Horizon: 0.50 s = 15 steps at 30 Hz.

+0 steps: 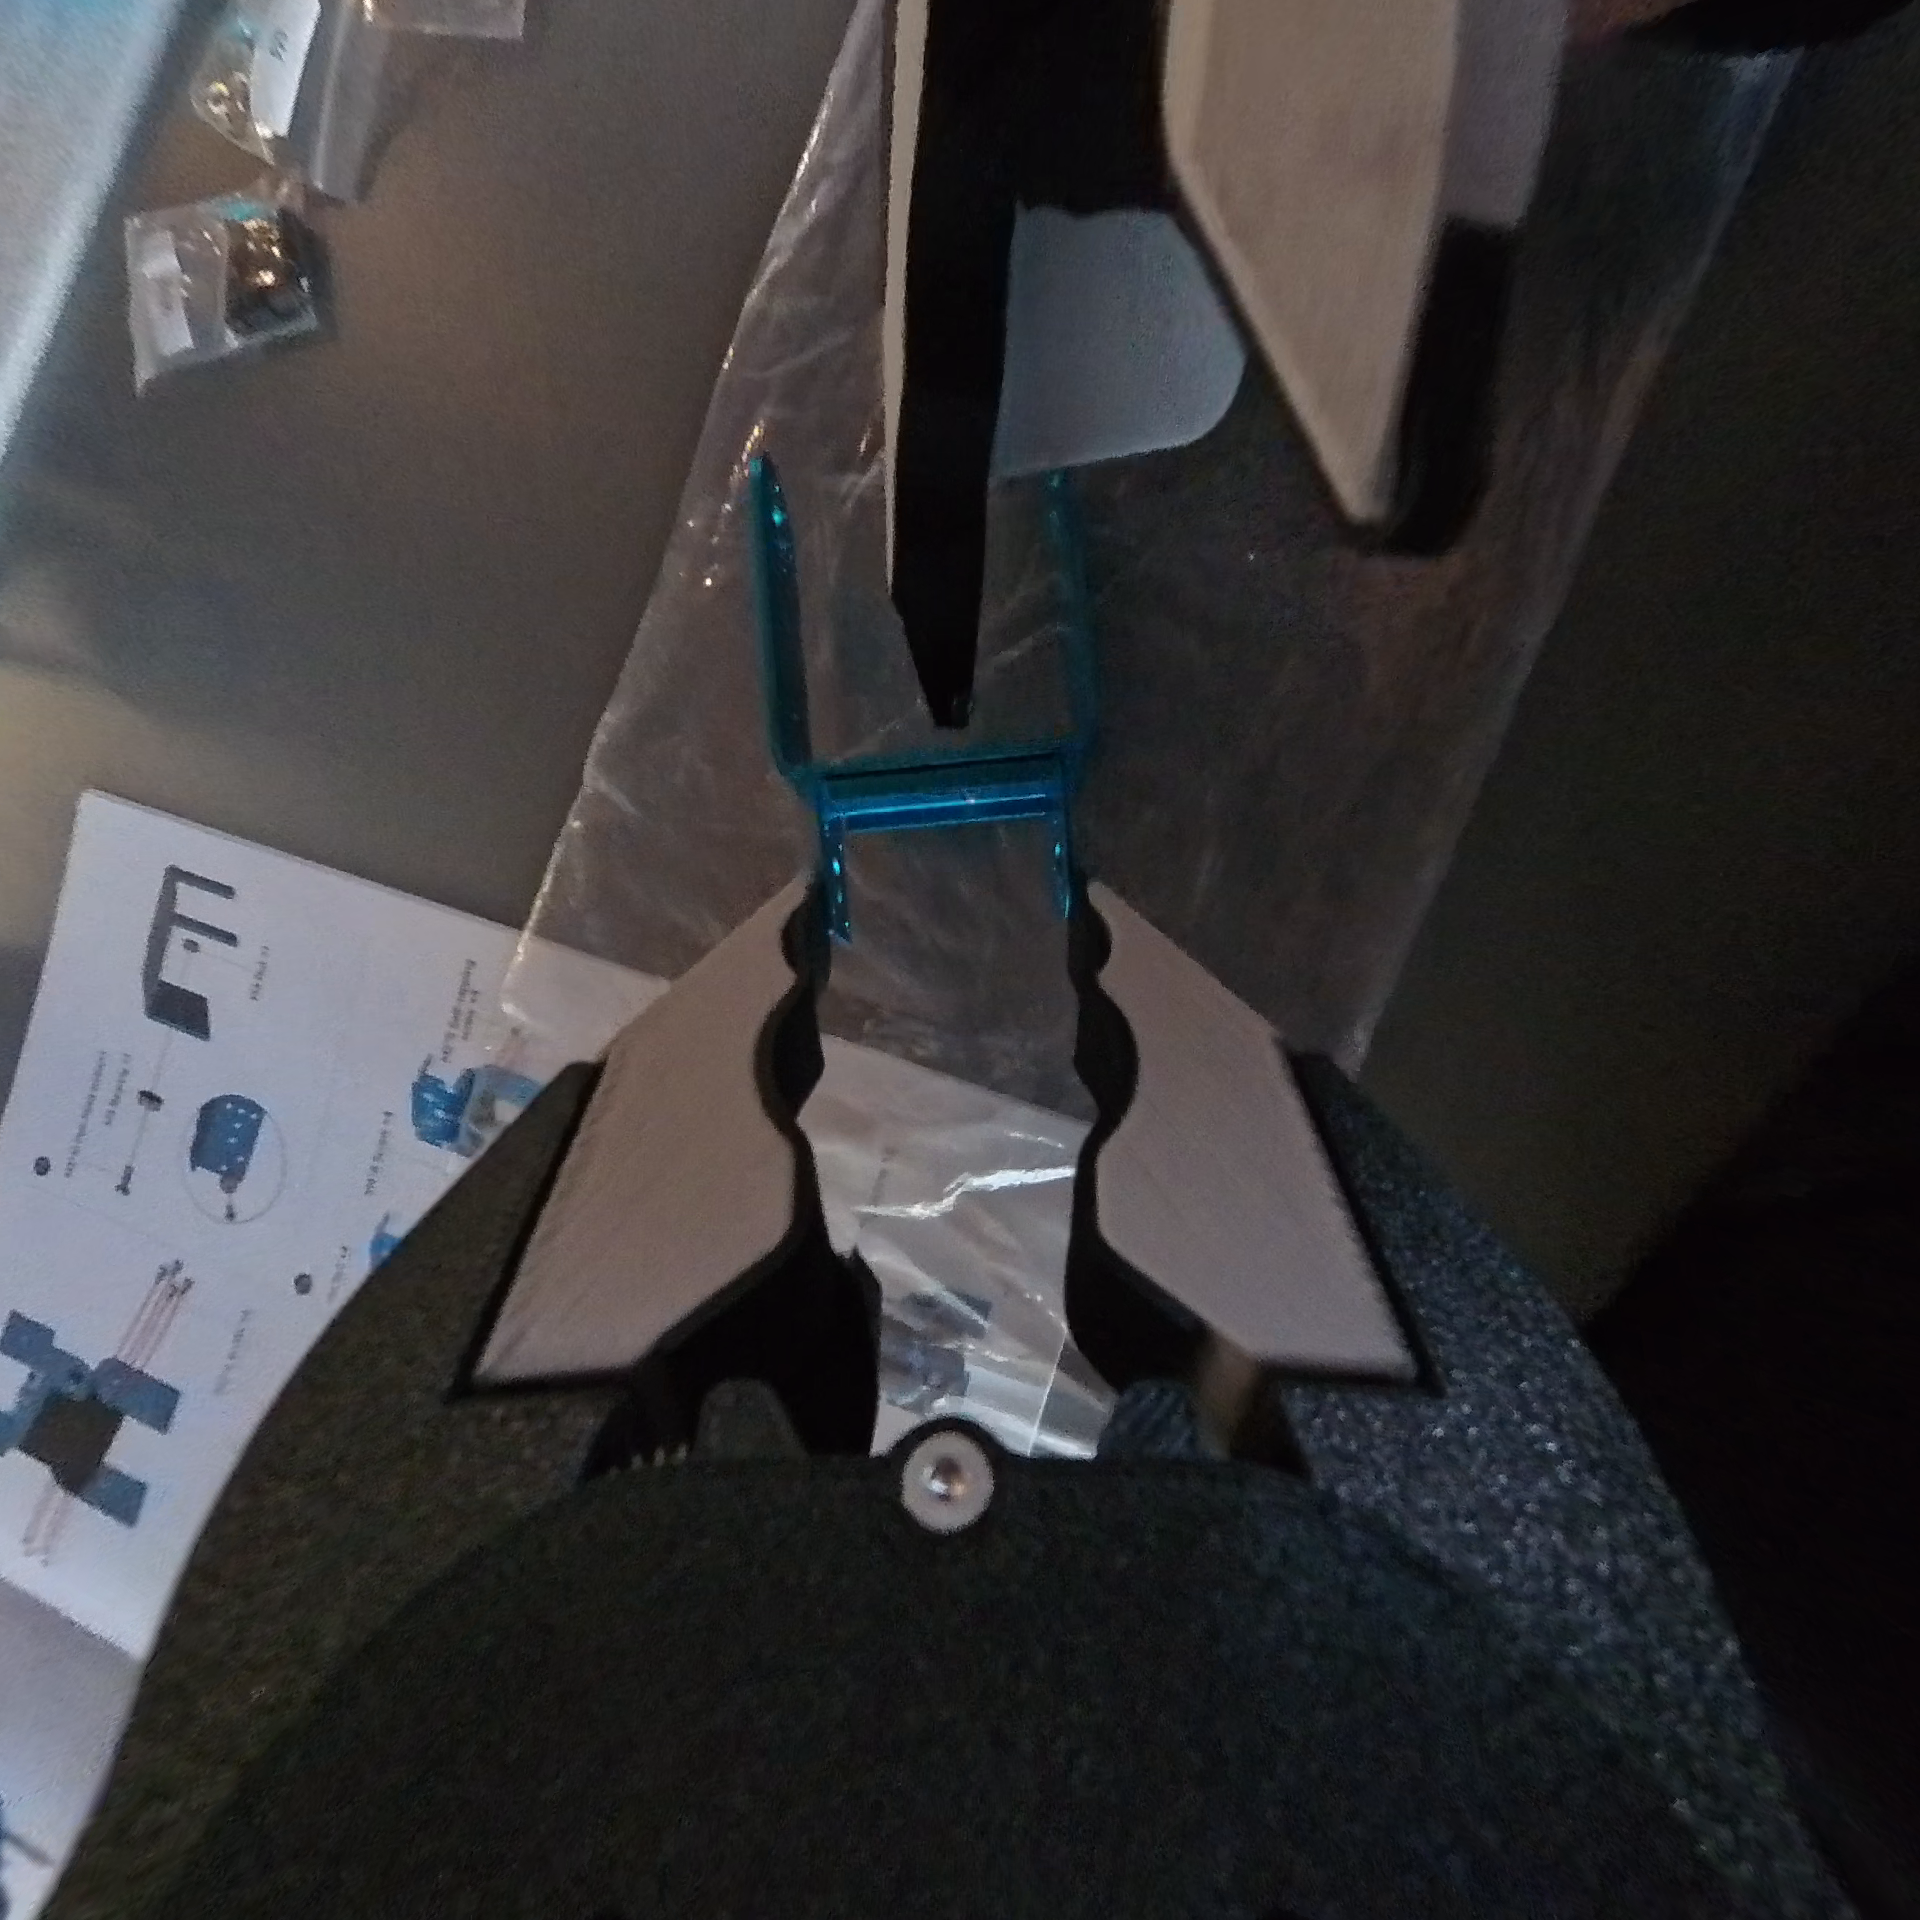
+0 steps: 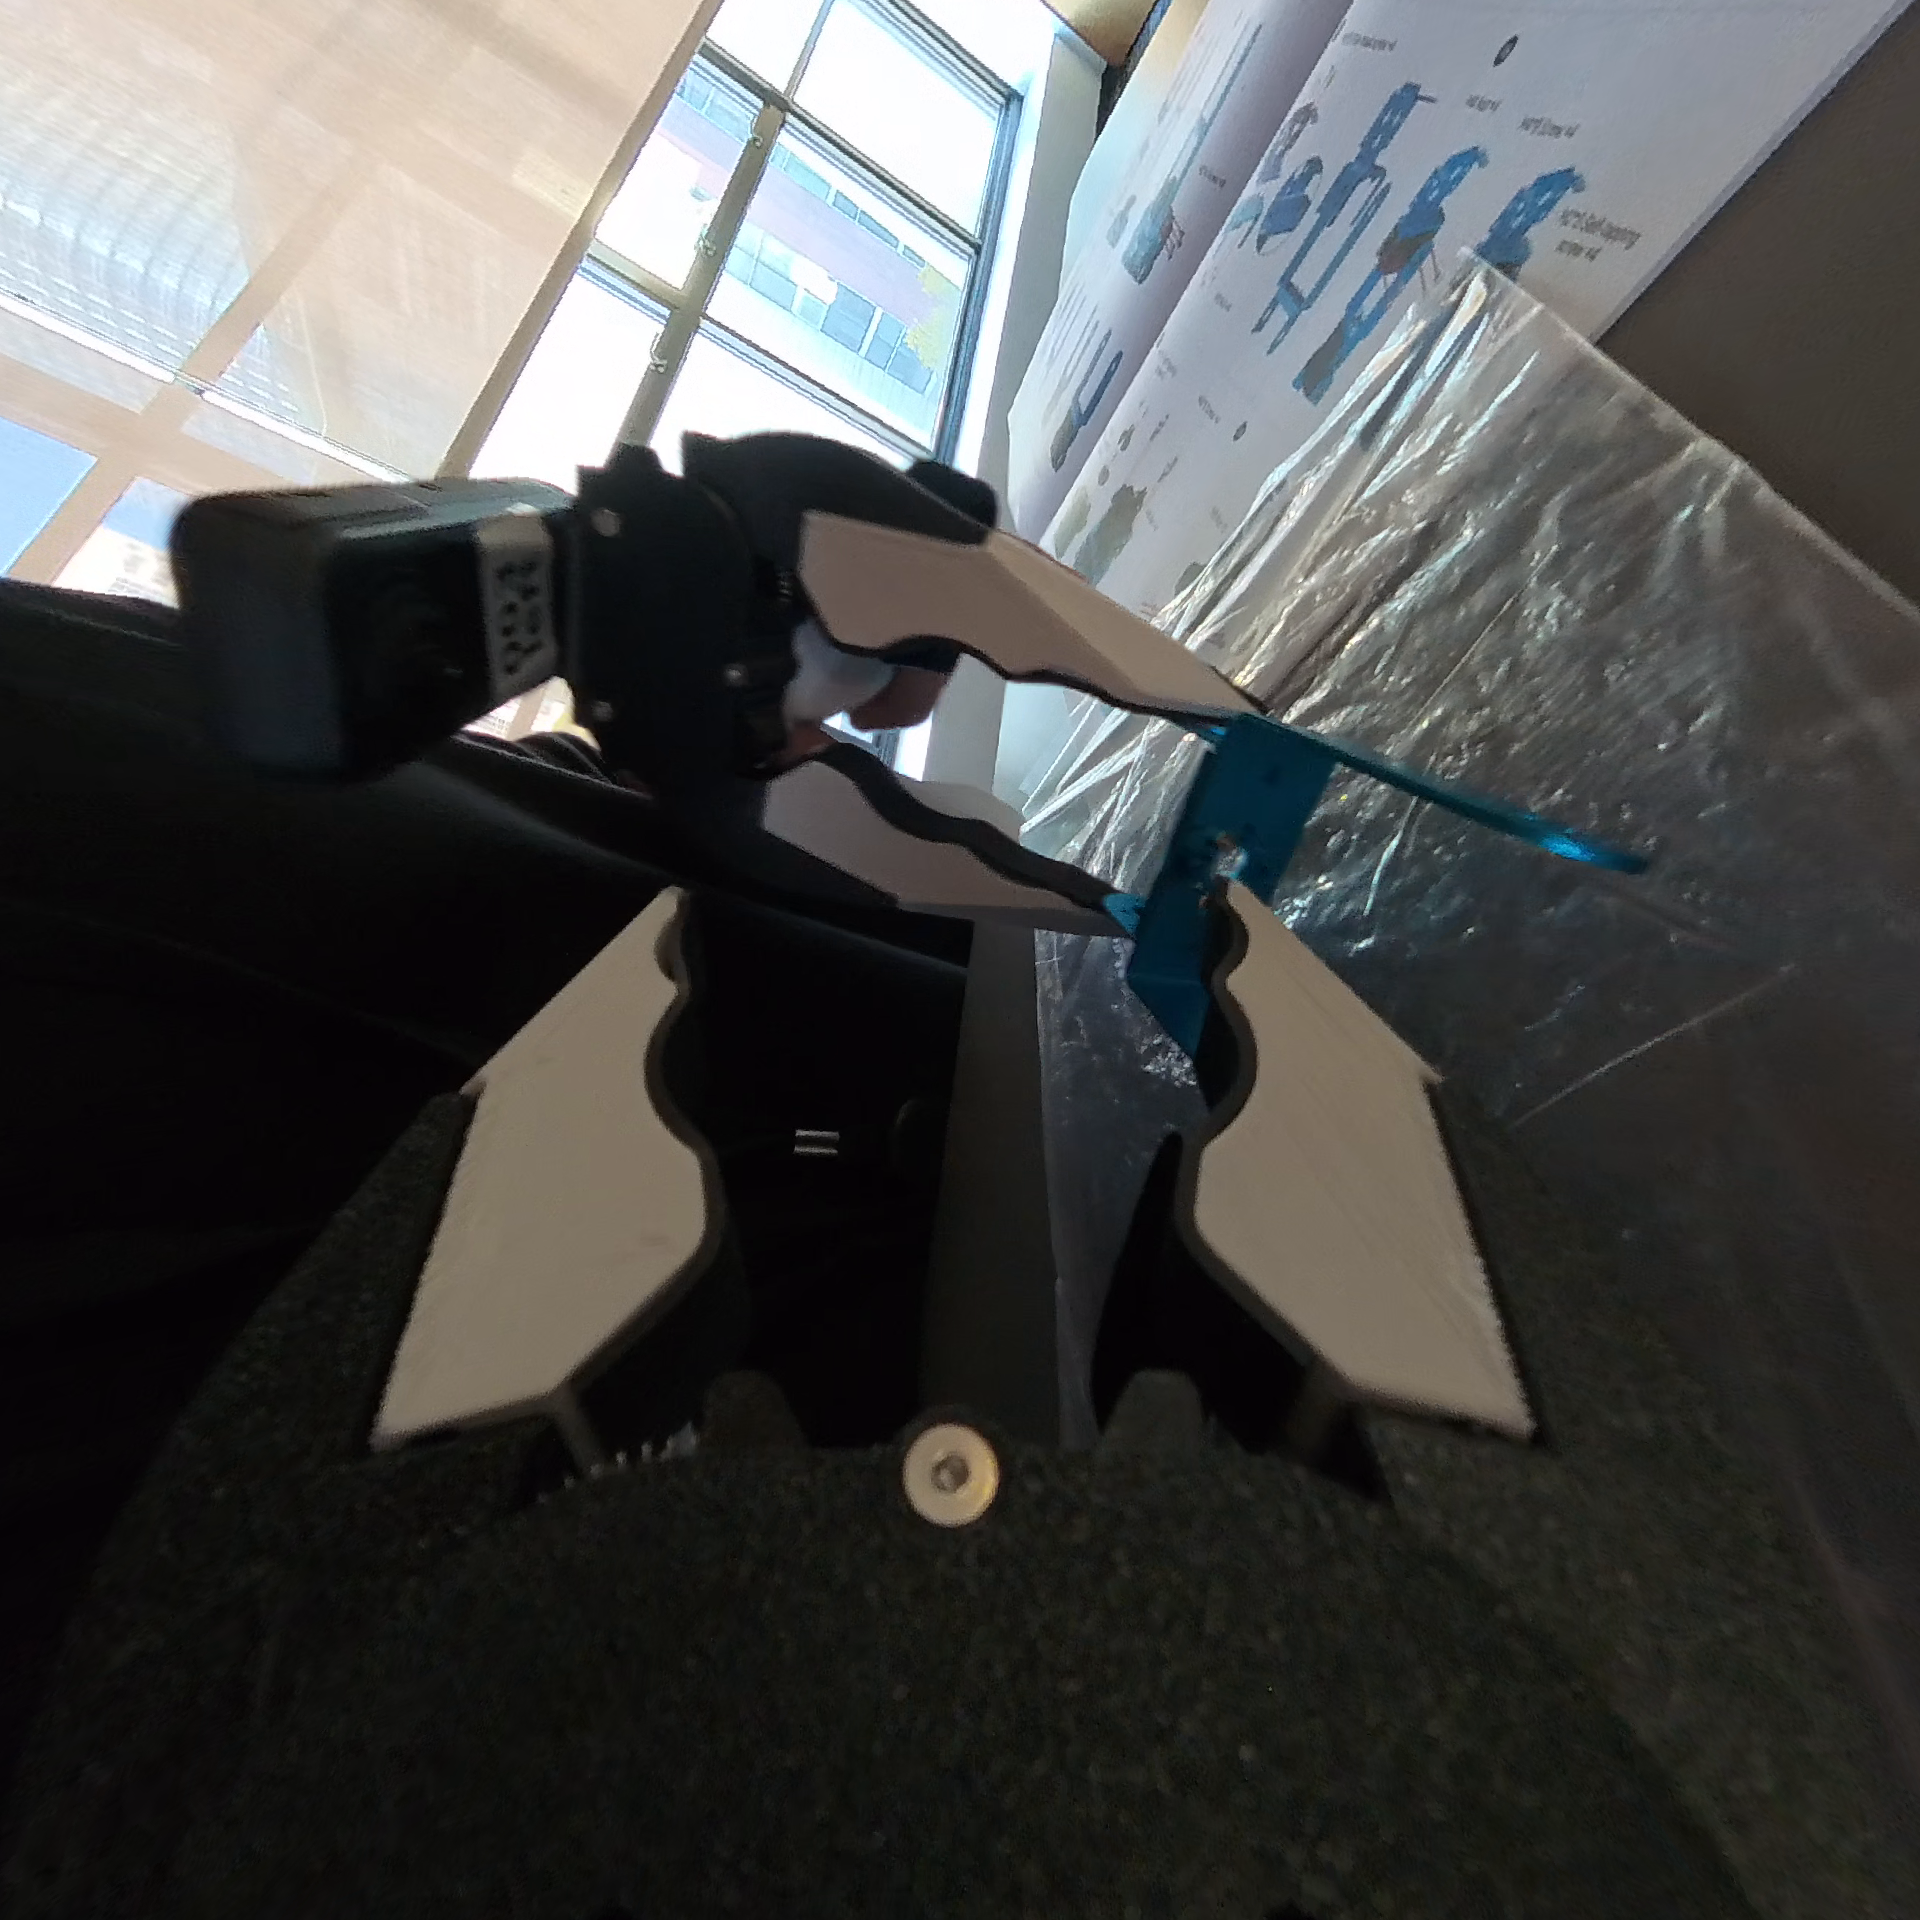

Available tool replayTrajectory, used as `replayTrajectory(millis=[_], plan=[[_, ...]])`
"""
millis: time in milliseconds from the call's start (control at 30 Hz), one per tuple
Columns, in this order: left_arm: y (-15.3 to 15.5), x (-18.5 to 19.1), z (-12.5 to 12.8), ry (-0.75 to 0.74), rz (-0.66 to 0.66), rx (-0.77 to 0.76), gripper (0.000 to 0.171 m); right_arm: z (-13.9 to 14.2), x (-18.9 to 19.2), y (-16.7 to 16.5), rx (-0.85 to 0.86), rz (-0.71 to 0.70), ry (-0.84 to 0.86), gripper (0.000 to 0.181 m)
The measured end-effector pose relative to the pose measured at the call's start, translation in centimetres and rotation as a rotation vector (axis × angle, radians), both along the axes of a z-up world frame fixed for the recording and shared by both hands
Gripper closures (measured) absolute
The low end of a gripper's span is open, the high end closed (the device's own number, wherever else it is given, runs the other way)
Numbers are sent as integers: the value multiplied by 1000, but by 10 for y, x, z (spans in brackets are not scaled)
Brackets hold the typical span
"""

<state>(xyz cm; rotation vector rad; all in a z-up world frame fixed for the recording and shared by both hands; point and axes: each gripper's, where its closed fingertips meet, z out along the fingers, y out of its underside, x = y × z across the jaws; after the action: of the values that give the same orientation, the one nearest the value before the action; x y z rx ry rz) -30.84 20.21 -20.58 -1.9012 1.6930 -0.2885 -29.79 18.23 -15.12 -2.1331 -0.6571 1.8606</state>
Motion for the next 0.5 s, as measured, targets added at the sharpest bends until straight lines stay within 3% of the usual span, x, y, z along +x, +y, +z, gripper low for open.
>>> replayTrajectory(millis=[333, 500], plan=[[1, -3, -4, -71, 65, -26, 119, -1, -5, 0, -5, -3, -25, 85], [-9, -2, 13, -227, 141, -101, 114, 0, -7, 0, -9, -21, -44, 85]])
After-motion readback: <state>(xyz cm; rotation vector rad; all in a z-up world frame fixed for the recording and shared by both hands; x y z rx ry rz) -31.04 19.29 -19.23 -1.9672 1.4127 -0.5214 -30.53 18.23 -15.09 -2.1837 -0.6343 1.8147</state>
